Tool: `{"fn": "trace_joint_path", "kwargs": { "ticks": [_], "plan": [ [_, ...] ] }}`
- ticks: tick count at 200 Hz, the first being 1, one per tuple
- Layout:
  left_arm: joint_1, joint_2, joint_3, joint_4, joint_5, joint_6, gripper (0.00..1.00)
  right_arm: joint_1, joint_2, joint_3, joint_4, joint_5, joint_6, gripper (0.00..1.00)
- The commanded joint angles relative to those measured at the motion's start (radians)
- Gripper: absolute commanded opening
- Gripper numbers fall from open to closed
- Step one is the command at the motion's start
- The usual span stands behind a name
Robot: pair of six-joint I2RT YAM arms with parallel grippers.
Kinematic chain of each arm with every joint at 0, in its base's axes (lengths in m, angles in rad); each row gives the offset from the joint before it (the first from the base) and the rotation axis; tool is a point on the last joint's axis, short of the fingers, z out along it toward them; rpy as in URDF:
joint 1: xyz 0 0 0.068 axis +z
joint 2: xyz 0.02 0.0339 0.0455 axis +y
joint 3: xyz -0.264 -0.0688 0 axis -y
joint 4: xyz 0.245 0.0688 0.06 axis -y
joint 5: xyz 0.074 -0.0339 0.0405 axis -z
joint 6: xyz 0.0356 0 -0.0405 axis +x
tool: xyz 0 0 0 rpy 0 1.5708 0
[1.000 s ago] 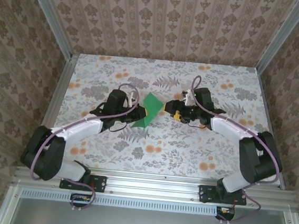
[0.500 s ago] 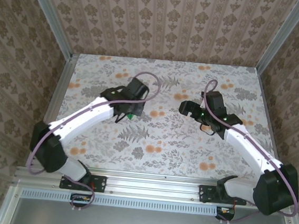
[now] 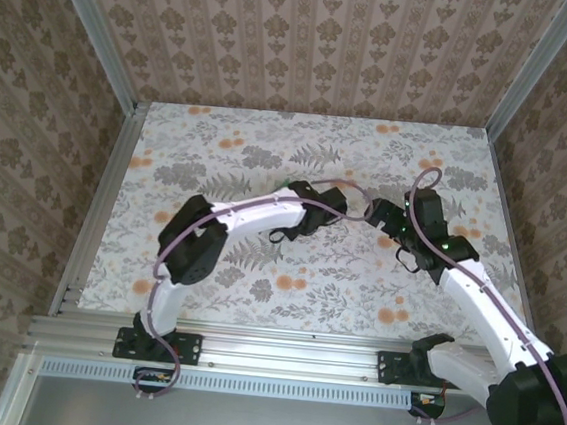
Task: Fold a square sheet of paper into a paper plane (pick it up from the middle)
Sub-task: Turn over the paper at the center of the table.
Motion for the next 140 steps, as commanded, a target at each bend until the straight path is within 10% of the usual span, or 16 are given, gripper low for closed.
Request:
{"fn": "trace_joint_path", "kwargs": {
  "ticks": [1,140],
  "plan": [
    [-0.035,0.066,0.063,-0.064,-0.043,0.004,0.05,-0.023,-0.050,-0.017,-0.062,0.075,0.034,0.95],
    [-0.155,0.014,0.127,0.013,0.344,-0.041,0.48,-0.059,-0.051,-0.014,-0.077,0.037,0.054,0.95]
  ]
}}
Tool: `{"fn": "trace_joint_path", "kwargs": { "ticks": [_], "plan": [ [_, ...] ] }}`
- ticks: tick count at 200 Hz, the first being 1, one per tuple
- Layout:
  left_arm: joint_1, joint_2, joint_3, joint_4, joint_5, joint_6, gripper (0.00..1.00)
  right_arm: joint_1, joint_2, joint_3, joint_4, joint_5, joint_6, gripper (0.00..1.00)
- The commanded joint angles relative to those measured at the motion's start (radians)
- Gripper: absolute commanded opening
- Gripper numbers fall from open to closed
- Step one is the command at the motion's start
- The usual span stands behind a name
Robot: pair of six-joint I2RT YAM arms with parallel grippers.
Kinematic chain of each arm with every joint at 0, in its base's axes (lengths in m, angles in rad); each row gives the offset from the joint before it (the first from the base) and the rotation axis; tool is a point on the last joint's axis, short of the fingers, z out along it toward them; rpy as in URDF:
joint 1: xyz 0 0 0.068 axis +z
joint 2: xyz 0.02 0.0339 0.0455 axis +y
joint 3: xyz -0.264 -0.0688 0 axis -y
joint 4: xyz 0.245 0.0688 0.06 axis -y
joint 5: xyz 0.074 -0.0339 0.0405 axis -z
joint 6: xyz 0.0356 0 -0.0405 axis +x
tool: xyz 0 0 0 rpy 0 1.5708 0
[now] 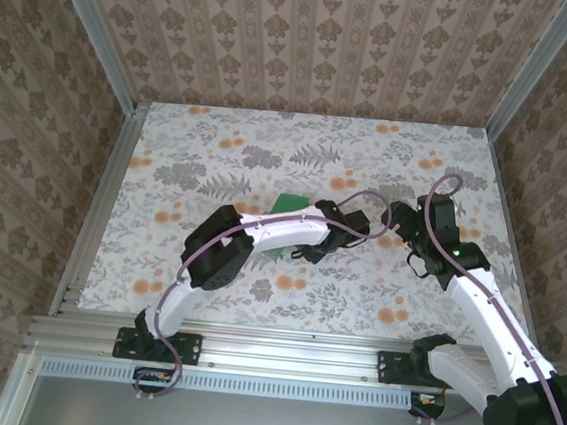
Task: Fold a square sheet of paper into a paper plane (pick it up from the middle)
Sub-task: Turn over the paper at the center of the table, then rotate the paper at the center of the table.
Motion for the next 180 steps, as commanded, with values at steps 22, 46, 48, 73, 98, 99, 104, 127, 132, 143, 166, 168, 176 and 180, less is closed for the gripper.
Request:
{"fn": "trace_joint_path", "kwargs": {
  "ticks": [22,46,48,73,98,99,104,127,132,143,166,168,176,180],
  "plan": [
    [-0.028,-0.214,-0.016,0.076,0.221,-0.014,0.51,0.003,0.019,0.001,0.002,-0.051,-0.005,0.95],
    [0.050,-0.357,-0.124,0.168,0.359,-0.048,0.56,0.003,0.052,-0.002,0.039,-0.152,-0.029,0.95],
    [0.057,-0.369,-0.138,0.178,0.371,-0.053,0.56,0.003,0.058,-0.002,0.043,-0.164,-0.031,0.95],
    [0.216,-0.508,-0.322,0.299,0.529,-0.105,0.62,0.012,0.129,-0.004,0.099,-0.298,-0.032,0.95],
    [0.391,-0.583,-0.478,0.391,0.663,-0.145,0.63,0.055,0.190,-0.014,0.158,-0.354,-0.006,0.95],
    [0.398,-0.585,-0.483,0.395,0.668,-0.145,0.63,0.058,0.192,-0.015,0.160,-0.355,-0.006,0.95],
    [0.429,-0.589,-0.505,0.413,0.697,-0.146,0.63,0.072,0.203,-0.014,0.168,-0.358,-0.002,0.95],
    [0.558,-0.571,-0.576,0.484,0.794,-0.173,0.57,0.148,0.265,-0.007,0.206,-0.360,0.022,0.95],
    [0.579,-0.560,-0.585,0.492,0.799,-0.180,0.56,0.164,0.281,-0.004,0.215,-0.360,0.028,0.95],
    [0.613,-0.537,-0.596,0.499,0.804,-0.196,0.55,0.200,0.313,0.000,0.241,-0.363,0.046,0.94],
    [0.631,-0.493,-0.617,0.514,0.818,-0.207,0.56,0.251,0.385,0.022,0.273,-0.372,0.068,0.94],
    [0.631,-0.489,-0.619,0.516,0.821,-0.209,0.56,0.255,0.389,0.024,0.275,-0.373,0.069,0.93],
    [0.627,-0.481,-0.624,0.521,0.830,-0.213,0.57,0.264,0.408,0.035,0.276,-0.376,0.071,0.93],
    [0.624,-0.477,-0.628,0.522,0.834,-0.214,0.57,0.268,0.408,0.039,0.277,-0.375,0.073,0.93]
  ]
}}
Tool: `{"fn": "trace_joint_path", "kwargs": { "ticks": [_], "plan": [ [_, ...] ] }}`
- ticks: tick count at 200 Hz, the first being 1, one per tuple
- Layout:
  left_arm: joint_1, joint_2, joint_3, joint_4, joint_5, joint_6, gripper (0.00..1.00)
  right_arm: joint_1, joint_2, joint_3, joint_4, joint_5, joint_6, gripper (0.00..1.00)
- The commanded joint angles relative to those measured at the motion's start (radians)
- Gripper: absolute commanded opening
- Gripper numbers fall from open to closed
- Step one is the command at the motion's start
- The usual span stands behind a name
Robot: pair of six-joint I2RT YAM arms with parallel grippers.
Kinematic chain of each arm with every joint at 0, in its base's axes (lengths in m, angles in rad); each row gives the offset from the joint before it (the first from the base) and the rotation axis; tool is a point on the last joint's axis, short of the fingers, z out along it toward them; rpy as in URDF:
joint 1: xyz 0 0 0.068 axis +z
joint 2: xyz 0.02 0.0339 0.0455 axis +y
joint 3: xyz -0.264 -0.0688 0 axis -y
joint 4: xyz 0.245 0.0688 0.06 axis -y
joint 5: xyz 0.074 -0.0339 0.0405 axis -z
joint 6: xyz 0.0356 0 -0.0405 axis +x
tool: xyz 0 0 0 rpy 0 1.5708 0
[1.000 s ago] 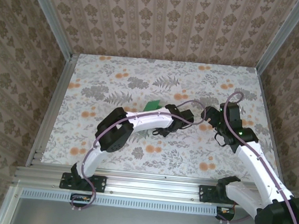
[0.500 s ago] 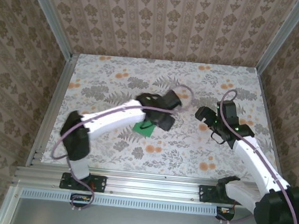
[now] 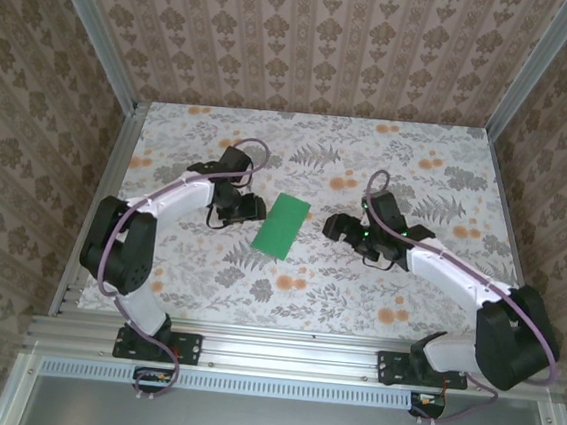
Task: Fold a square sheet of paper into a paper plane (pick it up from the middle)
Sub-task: Rotate the paper at the center of the table.
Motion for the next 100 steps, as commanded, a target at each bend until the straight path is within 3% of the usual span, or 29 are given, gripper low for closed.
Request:
{"fn": "trace_joint_path", "kwargs": {
  "ticks": [1,100],
  "plan": [
    [-0.011,0.026,-0.021,0.041,0.078,-0.033,0.58,0.026,0.036,0.041,0.039,-0.025,0.036,0.93],
    [-0.139,0.114,-0.016,-0.029,0.006,-0.038,0.62,0.035,0.105,0.081,0.002,-0.013,0.017,0.92]
  ]
}}
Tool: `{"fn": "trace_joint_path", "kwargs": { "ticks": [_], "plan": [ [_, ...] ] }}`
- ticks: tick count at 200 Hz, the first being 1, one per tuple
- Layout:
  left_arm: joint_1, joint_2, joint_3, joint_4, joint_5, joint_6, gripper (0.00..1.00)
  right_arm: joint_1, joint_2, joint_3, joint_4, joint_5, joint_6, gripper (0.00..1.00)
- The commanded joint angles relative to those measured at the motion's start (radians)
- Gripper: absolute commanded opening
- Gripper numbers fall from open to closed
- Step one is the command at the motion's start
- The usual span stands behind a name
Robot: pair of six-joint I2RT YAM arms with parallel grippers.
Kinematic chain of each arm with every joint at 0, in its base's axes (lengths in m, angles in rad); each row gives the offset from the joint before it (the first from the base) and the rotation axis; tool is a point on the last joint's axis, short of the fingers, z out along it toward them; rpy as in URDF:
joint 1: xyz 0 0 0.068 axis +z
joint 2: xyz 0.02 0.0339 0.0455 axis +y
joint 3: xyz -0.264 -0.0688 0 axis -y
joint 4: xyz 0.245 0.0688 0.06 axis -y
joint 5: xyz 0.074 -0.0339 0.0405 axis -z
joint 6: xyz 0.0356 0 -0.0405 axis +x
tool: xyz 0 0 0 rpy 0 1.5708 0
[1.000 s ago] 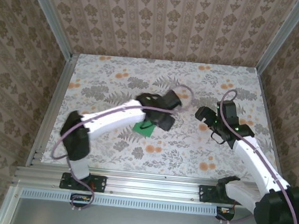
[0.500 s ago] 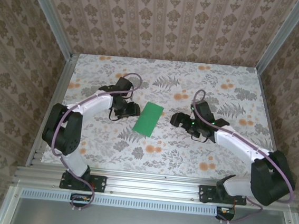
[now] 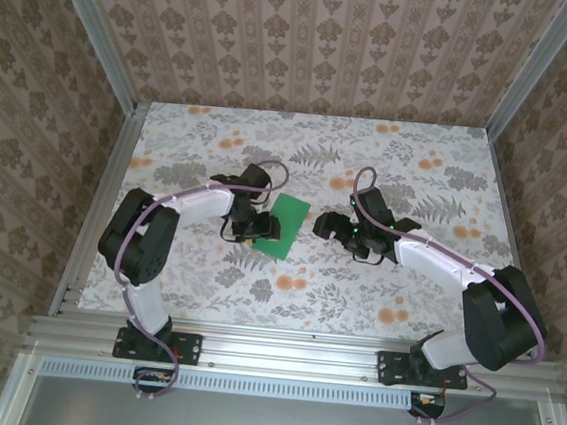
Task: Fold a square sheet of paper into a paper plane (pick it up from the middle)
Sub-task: Rotate the paper at the center of the table.
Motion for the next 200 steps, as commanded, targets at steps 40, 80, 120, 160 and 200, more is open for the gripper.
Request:
{"fn": "trace_joint_path", "kwargs": {
  "ticks": [40,80,120,160,200],
  "plan": [
    [-0.084,0.019,0.016,-0.042,0.007,-0.026,0.63,0.004,0.005,0.021,-0.022,0.005,-0.003,0.92],
    [-0.128,0.014,-0.002,0.023,0.088,-0.066,0.63,0.004,-0.025,0.012,-0.046,0.030,-0.009,0.91],
    [-0.080,-0.079,-0.002,0.112,0.148,-0.092,0.63,0.004,-0.013,-0.005,-0.014,-0.032,-0.015,0.87],
    [-0.015,-0.049,0.018,0.138,0.144,-0.085,0.53,0.033,0.047,0.004,0.031,-0.104,-0.016,0.83],
    [0.009,0.032,0.044,0.142,0.132,-0.067,0.35,0.057,0.134,0.054,0.028,-0.137,-0.016,0.76]
  ]
}}
